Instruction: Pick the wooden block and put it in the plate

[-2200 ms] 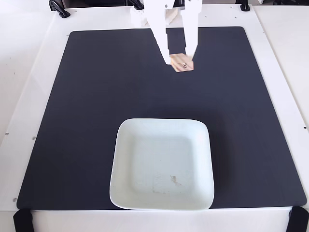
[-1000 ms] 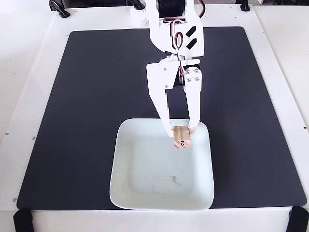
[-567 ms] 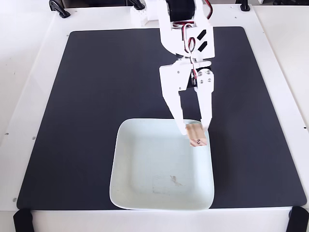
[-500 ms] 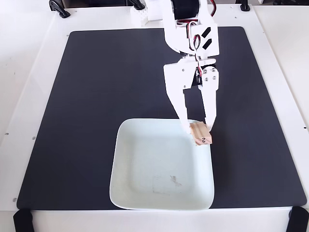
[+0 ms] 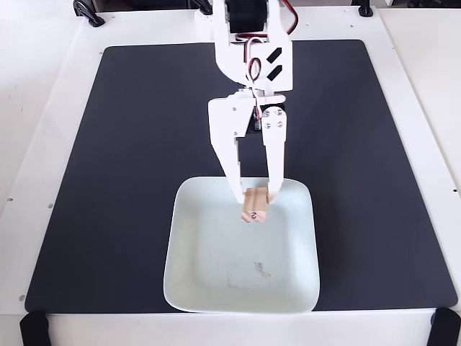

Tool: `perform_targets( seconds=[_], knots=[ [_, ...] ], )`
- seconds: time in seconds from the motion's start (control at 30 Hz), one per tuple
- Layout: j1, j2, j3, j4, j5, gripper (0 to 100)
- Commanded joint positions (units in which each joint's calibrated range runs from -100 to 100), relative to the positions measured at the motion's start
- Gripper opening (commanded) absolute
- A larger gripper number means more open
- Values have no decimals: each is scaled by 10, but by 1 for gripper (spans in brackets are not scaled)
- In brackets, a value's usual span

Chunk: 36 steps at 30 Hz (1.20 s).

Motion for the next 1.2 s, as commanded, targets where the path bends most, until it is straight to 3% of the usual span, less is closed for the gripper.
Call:
perform_targets(
  seconds=[0.0,0.77,1.03,1.17],
  knots=[
    [18,-12,-4,-6,3,1],
    [59,-6,-8,-6,-1,3],
    [67,-6,-5,-6,-3,33],
    [67,-6,-3,-6,-3,36]
  ],
)
